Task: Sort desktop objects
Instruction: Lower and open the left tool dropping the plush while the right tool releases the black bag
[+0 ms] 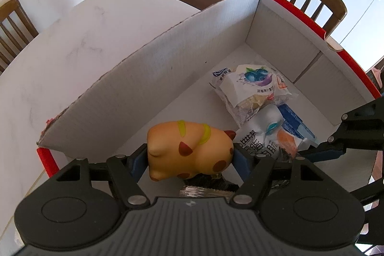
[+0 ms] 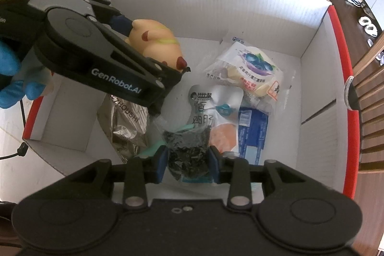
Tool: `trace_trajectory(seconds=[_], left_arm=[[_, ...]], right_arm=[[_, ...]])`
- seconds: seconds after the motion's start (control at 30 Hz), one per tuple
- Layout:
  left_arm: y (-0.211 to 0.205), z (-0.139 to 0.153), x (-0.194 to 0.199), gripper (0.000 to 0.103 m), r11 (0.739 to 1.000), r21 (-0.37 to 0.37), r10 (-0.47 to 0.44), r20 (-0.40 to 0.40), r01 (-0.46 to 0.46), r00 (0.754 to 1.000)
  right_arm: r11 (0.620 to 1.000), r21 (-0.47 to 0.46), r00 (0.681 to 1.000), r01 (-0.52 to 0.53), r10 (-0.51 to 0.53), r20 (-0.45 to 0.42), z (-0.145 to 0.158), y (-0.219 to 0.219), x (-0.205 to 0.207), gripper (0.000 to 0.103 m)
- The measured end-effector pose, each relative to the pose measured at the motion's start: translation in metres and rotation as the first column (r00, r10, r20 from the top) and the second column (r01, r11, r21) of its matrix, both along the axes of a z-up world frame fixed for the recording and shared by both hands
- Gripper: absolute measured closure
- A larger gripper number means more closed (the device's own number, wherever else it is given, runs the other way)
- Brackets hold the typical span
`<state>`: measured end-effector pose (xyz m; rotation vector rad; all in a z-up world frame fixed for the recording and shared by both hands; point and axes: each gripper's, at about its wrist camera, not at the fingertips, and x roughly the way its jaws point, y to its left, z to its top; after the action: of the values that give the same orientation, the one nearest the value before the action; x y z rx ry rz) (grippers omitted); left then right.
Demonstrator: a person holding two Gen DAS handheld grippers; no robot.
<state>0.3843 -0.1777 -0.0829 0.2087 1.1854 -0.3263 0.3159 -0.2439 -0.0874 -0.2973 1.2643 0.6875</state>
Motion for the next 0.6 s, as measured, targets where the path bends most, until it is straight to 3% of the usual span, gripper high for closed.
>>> trace_trajectory(seconds=[0.2, 0.5, 0.6], left_arm=[[0.002, 0.001, -0.002, 0.03, 1.0, 0.003, 0.01, 0.0, -0.01, 1.0], [0.002, 0.012, -0.009, 0.028, 1.0, -0.005, 0.025, 0.019, -0.025, 1.0], [0.003, 0.02, -0.012, 0.02, 1.0, -0.007, 0.027, 0.037, -0.027, 0.999]], right_arm=[[1.0, 0.01, 1.0, 0.009, -0.009, 0.0, 0.003, -0.003, -0.003, 0.059], [0.999, 0.028, 0.999, 0.018, -0.018, 0.031, 0.017, -0.005, -0.014, 0.04], [0.999, 0.032, 0.999, 0.019, -0.021, 0.045, 0.023, -0.004, -0.019, 0.039]])
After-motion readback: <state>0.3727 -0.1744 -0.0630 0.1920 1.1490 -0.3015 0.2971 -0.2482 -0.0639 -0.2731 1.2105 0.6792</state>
